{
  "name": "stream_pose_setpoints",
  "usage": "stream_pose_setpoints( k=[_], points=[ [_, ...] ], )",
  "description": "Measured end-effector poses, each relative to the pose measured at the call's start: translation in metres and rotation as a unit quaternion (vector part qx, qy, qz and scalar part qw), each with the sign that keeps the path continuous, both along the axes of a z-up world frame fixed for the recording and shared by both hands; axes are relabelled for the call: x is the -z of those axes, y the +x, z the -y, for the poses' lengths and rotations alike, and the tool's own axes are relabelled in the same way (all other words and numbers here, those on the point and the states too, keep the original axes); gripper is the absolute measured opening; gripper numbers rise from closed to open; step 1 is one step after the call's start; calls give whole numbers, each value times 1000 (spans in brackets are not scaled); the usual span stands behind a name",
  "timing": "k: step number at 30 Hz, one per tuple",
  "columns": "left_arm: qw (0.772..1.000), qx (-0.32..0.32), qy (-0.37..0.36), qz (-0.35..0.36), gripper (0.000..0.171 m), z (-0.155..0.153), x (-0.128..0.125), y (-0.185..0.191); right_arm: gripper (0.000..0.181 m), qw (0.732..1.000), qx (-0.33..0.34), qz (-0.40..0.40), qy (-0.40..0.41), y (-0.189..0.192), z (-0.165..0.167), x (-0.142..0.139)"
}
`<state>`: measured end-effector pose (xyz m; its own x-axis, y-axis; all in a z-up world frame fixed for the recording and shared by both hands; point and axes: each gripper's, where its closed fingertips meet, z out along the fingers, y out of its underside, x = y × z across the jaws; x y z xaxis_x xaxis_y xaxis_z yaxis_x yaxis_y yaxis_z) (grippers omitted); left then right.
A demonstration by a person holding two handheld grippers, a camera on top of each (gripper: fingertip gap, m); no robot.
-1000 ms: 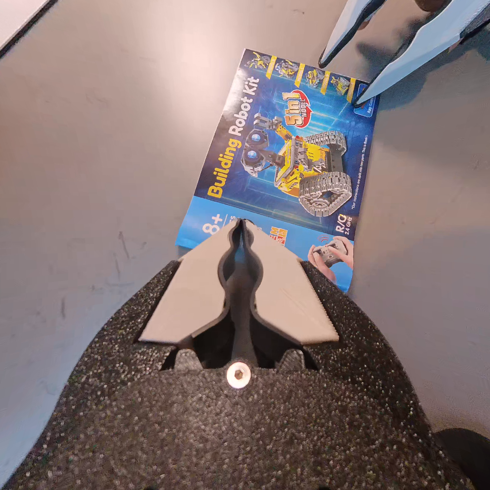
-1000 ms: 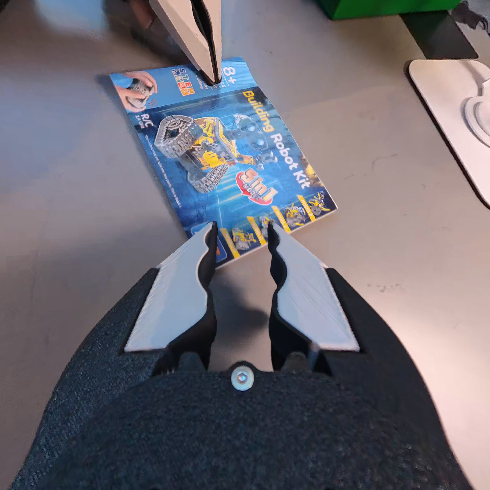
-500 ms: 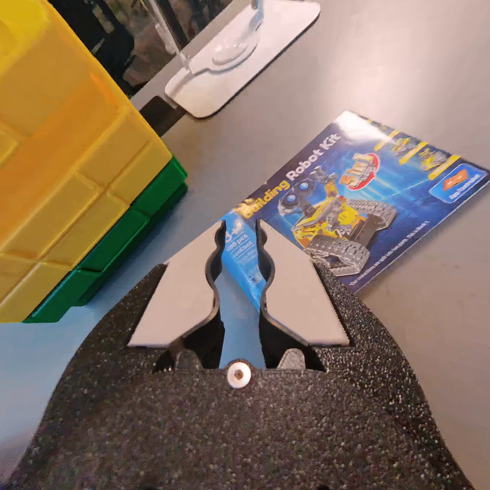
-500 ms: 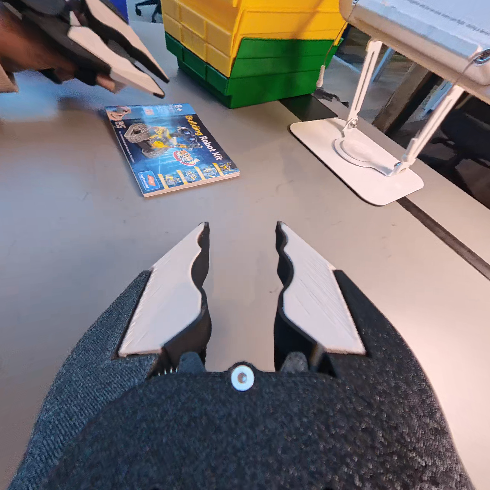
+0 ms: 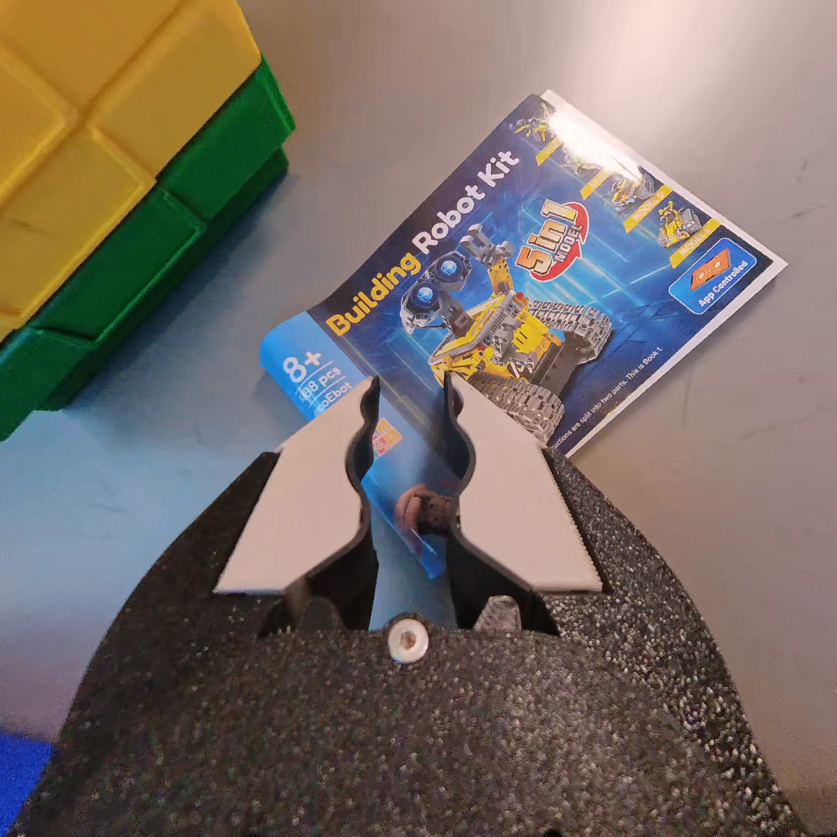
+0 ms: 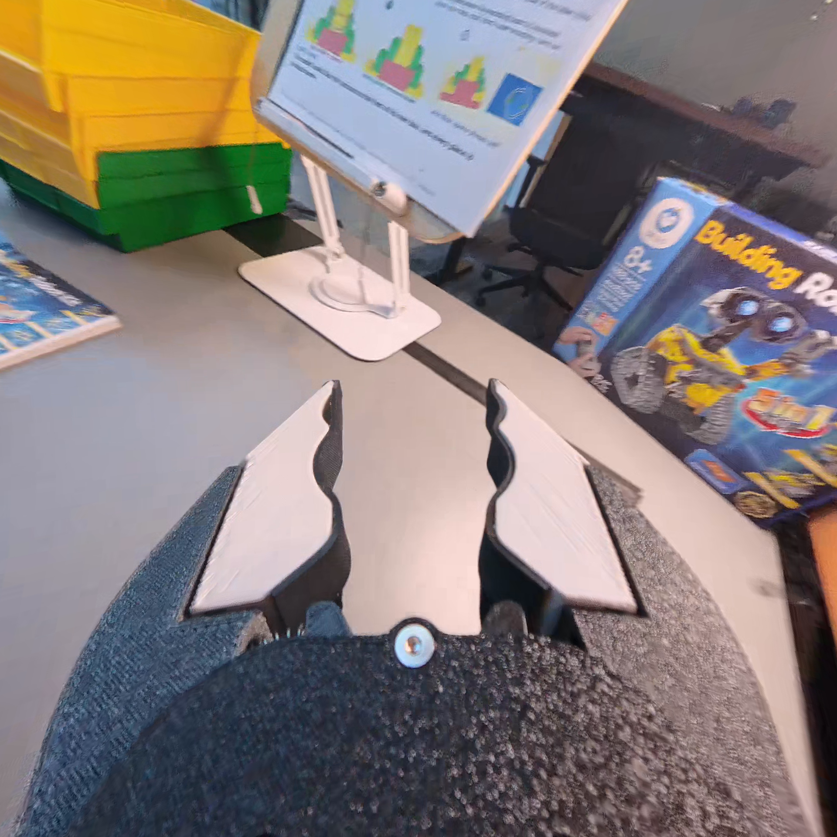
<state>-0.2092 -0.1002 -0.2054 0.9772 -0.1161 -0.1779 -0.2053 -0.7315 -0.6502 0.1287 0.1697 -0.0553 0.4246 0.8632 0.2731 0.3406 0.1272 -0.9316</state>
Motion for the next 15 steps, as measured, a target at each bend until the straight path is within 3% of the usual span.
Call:
stream_pose_setpoints(
  k=[3,8,11,15],
  points=[
    [998,-4,62,-14,28,-2,-15,-6,78,998,19,65,1,11,-66,-25],
    [965,23,257,44,37,-20,-83,15,103,975,53,203,77,10,-229,-35],
    [960,14,275,48,45,-20,-83,14,110,940,67,301,148,1,-317,-43],
    [953,7,294,68,46,-18,-80,9,117,902,58,395,162,-23,-385,-49]
  ],
)
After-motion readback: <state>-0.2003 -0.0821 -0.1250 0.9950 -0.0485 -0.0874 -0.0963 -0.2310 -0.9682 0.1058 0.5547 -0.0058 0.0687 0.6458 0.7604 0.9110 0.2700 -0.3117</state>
